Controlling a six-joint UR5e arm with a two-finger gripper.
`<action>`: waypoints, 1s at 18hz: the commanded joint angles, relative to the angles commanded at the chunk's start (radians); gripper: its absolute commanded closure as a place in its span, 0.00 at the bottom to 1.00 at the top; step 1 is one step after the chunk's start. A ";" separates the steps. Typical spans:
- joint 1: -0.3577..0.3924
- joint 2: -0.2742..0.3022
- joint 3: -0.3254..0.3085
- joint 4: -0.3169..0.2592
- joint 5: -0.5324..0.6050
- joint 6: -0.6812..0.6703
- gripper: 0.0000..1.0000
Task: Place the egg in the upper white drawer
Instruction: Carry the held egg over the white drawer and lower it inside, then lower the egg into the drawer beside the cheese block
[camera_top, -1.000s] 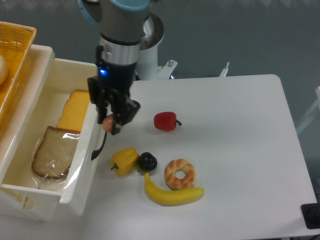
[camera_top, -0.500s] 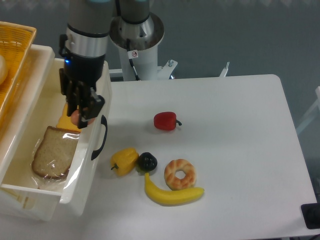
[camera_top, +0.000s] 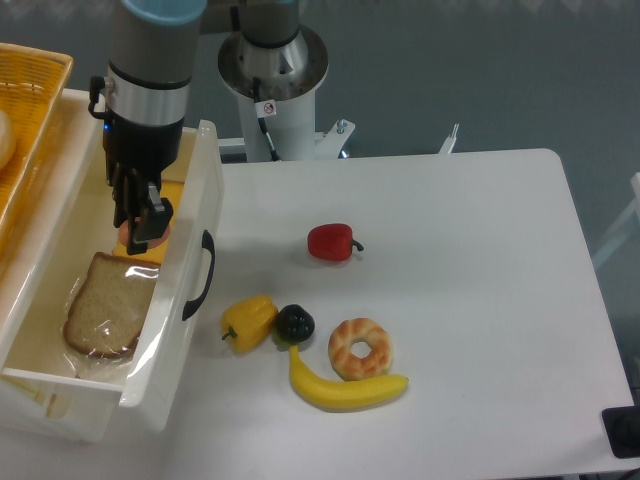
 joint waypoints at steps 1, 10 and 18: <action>0.000 -0.002 -0.006 0.000 0.000 0.000 0.76; -0.037 -0.028 -0.052 -0.002 0.002 0.003 0.75; -0.055 -0.048 -0.054 -0.003 0.002 0.002 0.74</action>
